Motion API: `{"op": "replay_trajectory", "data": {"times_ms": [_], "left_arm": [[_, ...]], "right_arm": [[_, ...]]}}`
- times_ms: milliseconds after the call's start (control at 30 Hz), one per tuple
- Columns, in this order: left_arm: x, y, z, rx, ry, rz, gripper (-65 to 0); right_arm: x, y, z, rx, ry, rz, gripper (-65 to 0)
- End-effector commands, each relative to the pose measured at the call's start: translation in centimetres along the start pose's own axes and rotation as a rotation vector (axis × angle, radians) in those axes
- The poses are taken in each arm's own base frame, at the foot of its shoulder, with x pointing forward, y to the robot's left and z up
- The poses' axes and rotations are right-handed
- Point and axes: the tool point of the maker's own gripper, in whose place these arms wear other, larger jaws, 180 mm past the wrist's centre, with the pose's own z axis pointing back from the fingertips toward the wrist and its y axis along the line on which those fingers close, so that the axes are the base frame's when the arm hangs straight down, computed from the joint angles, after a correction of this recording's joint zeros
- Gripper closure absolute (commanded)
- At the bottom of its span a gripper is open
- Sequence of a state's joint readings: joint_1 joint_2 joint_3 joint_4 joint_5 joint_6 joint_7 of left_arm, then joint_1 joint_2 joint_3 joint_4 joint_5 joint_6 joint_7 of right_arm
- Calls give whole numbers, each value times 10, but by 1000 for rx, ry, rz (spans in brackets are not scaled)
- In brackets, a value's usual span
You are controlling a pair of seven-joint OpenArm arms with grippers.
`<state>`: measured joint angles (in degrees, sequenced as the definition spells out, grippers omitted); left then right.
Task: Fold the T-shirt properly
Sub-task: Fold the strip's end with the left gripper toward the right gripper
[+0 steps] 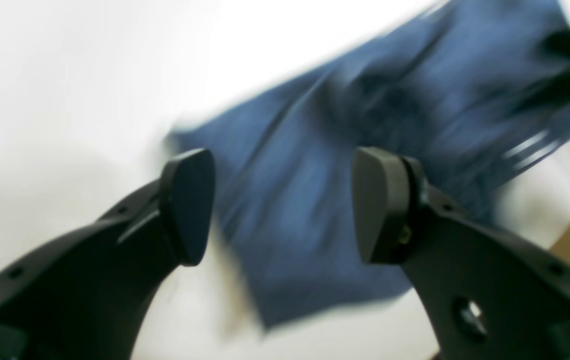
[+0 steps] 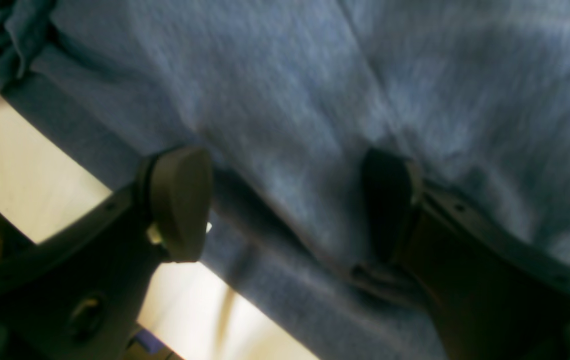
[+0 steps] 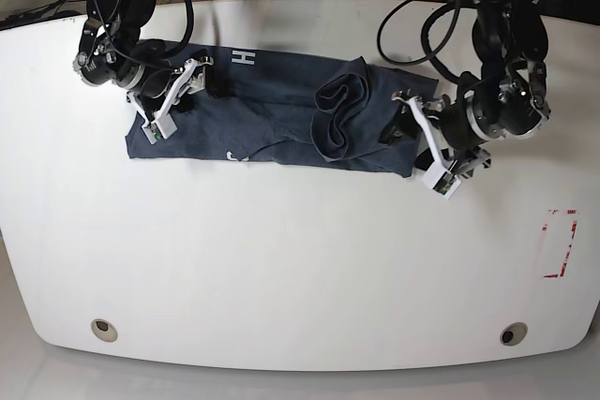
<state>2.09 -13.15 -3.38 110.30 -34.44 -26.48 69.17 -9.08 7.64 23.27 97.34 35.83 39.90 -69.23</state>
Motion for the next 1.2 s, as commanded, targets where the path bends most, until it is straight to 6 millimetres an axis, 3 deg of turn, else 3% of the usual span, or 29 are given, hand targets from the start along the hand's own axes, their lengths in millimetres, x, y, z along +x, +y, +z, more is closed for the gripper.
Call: {"op": "replay_trajectory", "data": {"times_ms": [0, 133, 233, 467, 600, 867, 1000, 1100, 1167], "left_arm": [[11, -2, 4, -11, -41, -18, -396], [4, -13, -2, -35, -4, -52, -360], [-9, -31, -19, -56, 78, -136, -299], [-28, -72, -55, -131, 209, -291, -286], [-20, -97, -63, -190, 187, -301, -286], [35, -151, -79, -288, 74, -389, -290], [60, -150, -76, -274, 14, -387, -290], [77, -130, -65, -217, -42, -354, -290], [78, -110, -60, -171, -46, -338, -290]], "right_arm": [[16, -2, 5, -2, -48, 21, -458], [18, -1, 4, 2, -53, 20, -458], [18, 0, 4, 5, -55, 19, -458], [17, -1, 4, 0, -49, 20, -458], [17, -2, 4, -1, -50, 19, -458], [17, -1, 4, -1, -51, 21, -458], [17, -1, 4, -1, -51, 21, -458], [17, -2, 4, -2, -51, 20, -458], [18, -2, 5, -3, -53, 19, -458]]}}
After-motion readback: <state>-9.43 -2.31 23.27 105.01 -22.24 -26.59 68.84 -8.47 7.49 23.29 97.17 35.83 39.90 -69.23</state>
